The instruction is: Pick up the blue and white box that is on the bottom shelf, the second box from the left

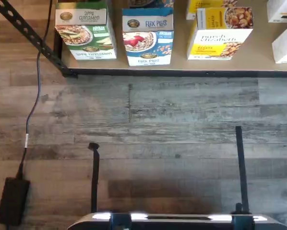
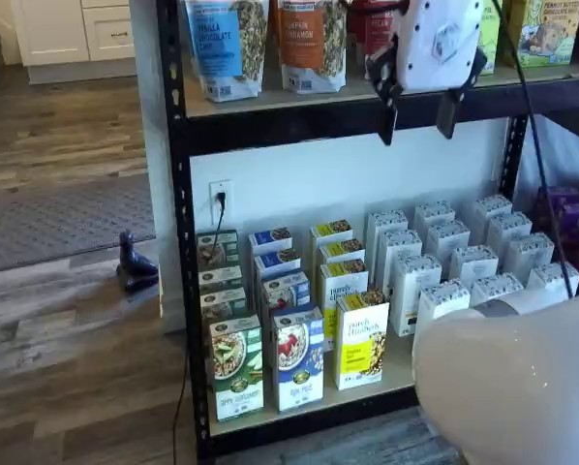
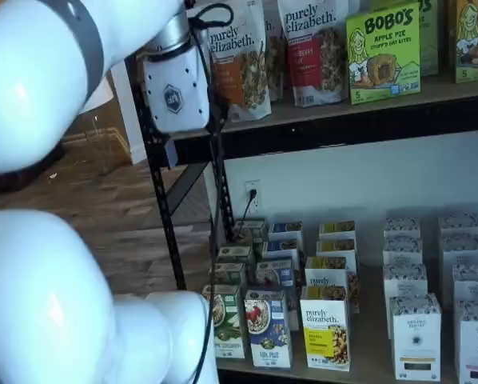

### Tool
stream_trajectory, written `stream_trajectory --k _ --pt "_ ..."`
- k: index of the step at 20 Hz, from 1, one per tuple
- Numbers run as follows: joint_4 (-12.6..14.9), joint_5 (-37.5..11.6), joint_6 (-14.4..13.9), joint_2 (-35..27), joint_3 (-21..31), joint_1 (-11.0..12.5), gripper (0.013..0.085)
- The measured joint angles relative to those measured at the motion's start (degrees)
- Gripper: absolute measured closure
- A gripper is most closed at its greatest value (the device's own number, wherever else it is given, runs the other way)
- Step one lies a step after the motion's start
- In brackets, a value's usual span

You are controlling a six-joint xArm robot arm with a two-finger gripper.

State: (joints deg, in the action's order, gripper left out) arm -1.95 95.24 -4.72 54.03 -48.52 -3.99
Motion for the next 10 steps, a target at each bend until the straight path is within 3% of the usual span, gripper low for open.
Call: stream_trajectory --k 10 --pt "-0.2 -9.6 -2.0 -2.0 9.6 -2.2 0.013"
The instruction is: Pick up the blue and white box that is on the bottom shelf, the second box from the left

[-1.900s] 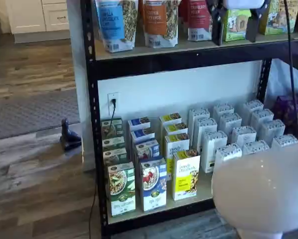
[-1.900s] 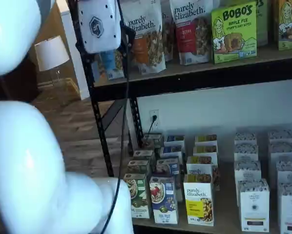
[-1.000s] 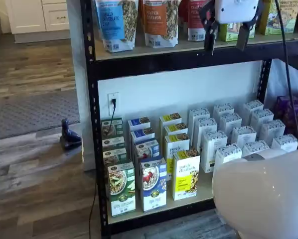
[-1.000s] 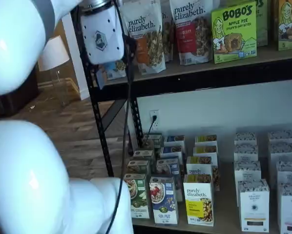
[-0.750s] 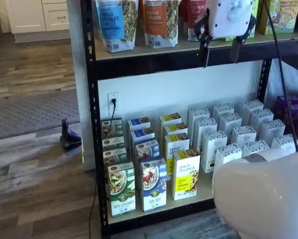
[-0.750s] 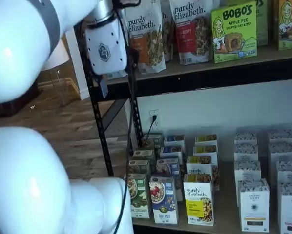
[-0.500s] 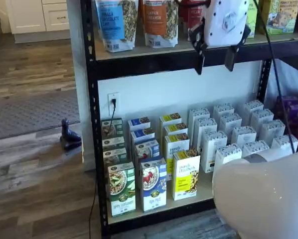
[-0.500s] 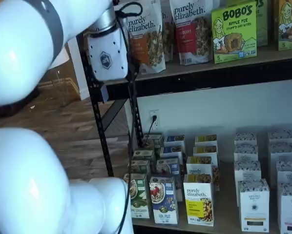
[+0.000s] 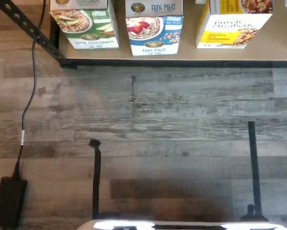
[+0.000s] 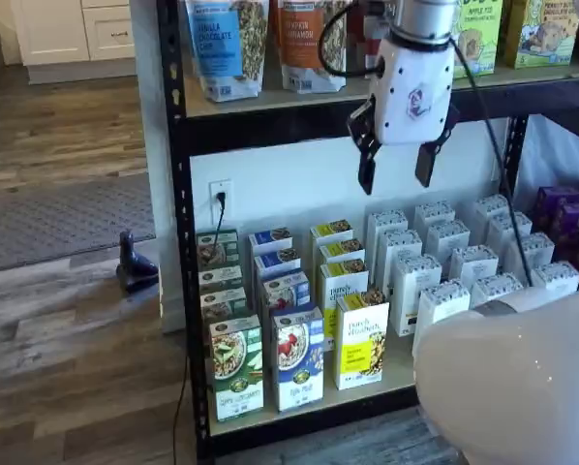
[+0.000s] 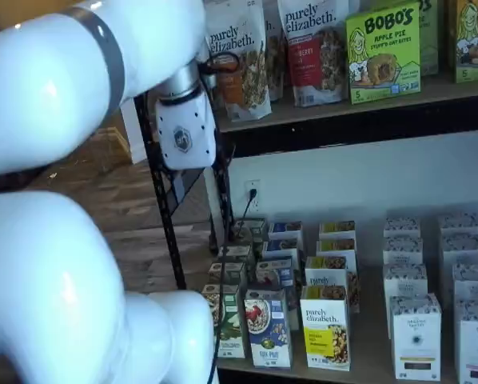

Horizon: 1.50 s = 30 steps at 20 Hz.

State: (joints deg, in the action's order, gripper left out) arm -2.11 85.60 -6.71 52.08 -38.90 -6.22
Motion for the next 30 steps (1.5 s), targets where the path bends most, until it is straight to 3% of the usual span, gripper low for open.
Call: stream_trajectory --k 7,15,19,25,30 --pt "-0.3 -6.4 -0.2 -2.0 4.3 -0.5 0.013" --pt "-0.3 -16.8 -2.4 -7.1 9.0 -3.1 0.013" --pt "0.0 -19.6 -3.1 -9.2 9.9 -3.8 0.013" --pt "-1.3 -27.3 -2.8 -15.1 12.4 -4.3 0.013" --pt "-1.4 -30.3 -2.2 -17.7 13.2 -3.9 0.013"
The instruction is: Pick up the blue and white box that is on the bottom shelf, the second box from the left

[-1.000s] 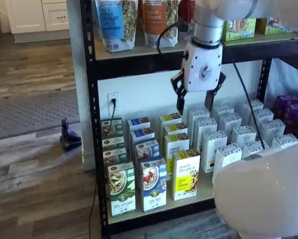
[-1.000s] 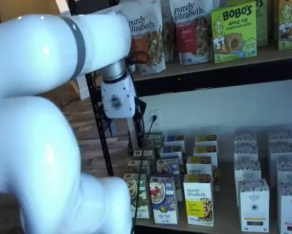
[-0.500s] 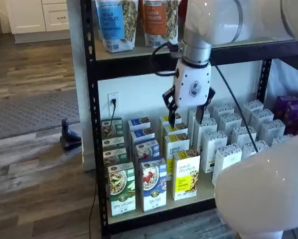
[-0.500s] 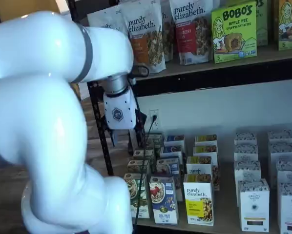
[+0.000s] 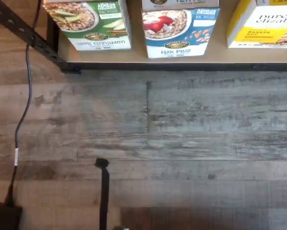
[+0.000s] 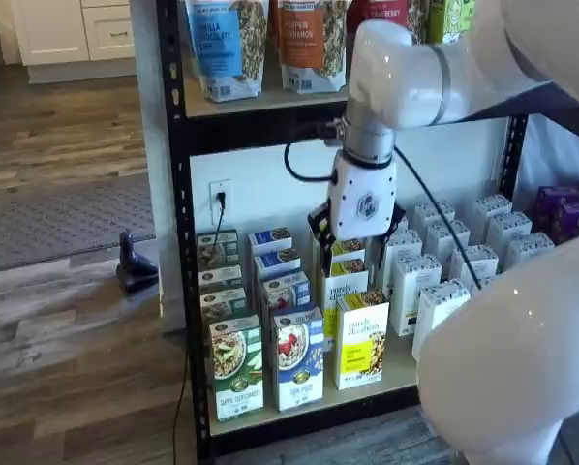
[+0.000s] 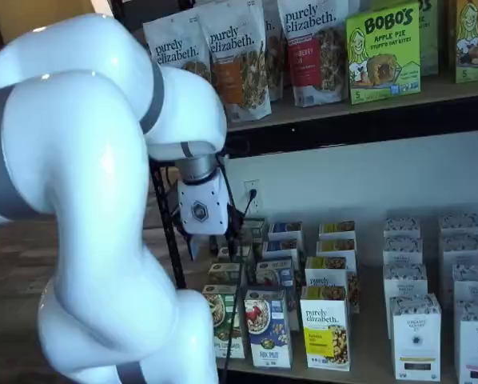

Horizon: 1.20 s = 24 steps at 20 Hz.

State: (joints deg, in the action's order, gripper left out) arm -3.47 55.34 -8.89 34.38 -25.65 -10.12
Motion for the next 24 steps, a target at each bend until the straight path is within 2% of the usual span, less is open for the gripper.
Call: stream_trajectory --k 13,24 --pt "0.1 -11.0 2.6 -8.7 2.4 2.1 0.013" --pt "0.9 -16.7 3.7 -16.2 1.6 3.6 0.013"
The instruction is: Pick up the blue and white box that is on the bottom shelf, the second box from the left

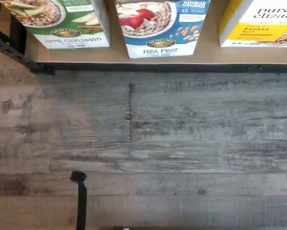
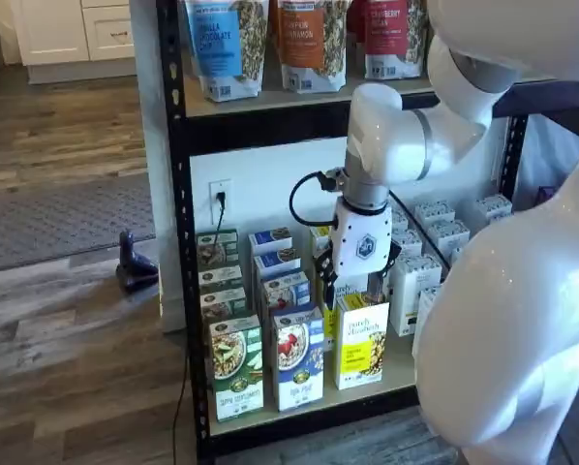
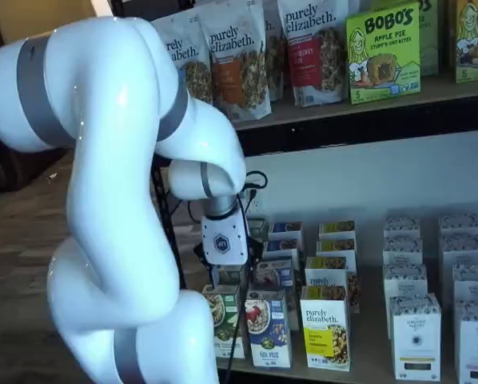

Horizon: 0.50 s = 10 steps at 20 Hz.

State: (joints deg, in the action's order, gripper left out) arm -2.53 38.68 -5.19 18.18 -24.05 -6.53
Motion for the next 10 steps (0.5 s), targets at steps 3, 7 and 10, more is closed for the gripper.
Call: stream_trajectory --k 3,7,10 --pt "0.6 -1.3 -0.3 -1.8 -0.3 0.1 0.013" --pt "1.1 -3.6 -0.6 -5.0 -1.0 0.2 0.013" --pt "1.1 -4.0 -0.6 -6.4 -1.4 0.1 0.013"
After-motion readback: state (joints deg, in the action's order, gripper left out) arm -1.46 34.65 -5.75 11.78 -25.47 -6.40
